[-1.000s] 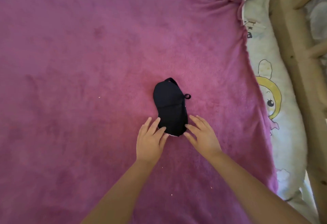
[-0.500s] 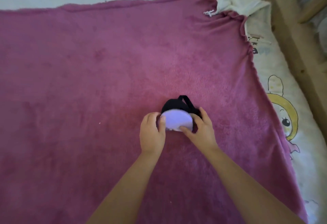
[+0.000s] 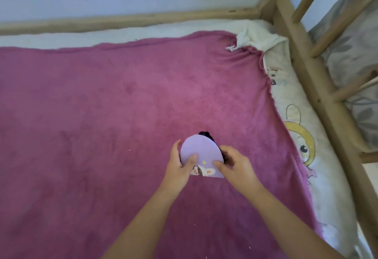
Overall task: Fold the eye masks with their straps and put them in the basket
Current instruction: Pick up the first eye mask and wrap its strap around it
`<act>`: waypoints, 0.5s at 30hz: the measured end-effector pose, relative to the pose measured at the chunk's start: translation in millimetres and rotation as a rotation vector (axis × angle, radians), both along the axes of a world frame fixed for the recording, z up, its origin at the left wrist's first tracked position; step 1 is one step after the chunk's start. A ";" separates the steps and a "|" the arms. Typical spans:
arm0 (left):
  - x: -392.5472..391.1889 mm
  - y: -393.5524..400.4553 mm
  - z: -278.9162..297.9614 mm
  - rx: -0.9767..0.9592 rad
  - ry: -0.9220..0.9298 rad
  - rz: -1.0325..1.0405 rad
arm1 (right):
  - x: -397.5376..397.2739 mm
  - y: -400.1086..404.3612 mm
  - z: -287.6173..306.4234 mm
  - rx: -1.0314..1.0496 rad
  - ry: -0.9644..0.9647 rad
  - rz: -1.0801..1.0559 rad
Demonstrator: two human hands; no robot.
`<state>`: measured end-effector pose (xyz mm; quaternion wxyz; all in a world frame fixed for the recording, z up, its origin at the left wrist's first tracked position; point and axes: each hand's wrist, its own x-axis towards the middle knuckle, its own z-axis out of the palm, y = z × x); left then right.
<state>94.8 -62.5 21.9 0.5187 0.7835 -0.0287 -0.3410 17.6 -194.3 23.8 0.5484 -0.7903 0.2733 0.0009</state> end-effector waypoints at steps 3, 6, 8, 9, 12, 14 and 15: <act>-32.5 10.7 57.2 -0.087 -0.088 0.080 | -22.3 6.8 58.3 -0.114 -0.083 0.010; -55.3 23.7 113.6 -0.131 -0.212 0.046 | -46.3 7.4 119.0 -0.339 -0.155 -0.011; -67.2 35.8 149.6 -0.117 -0.305 -0.036 | -63.9 3.7 155.1 -0.410 -0.224 -0.059; -72.8 42.4 166.2 -0.109 -0.342 -0.087 | -72.8 1.8 172.6 -0.393 -0.254 -0.106; -91.6 61.4 208.9 -0.088 -0.442 -0.207 | -100.5 0.4 218.7 -0.256 -0.337 -0.177; -104.8 74.8 232.7 -0.084 -0.506 -0.254 | -119.4 6.6 245.5 -0.159 -0.375 -0.202; -111.5 82.3 243.8 -0.081 -0.521 -0.272 | -128.0 10.3 257.4 -0.067 -0.401 -0.222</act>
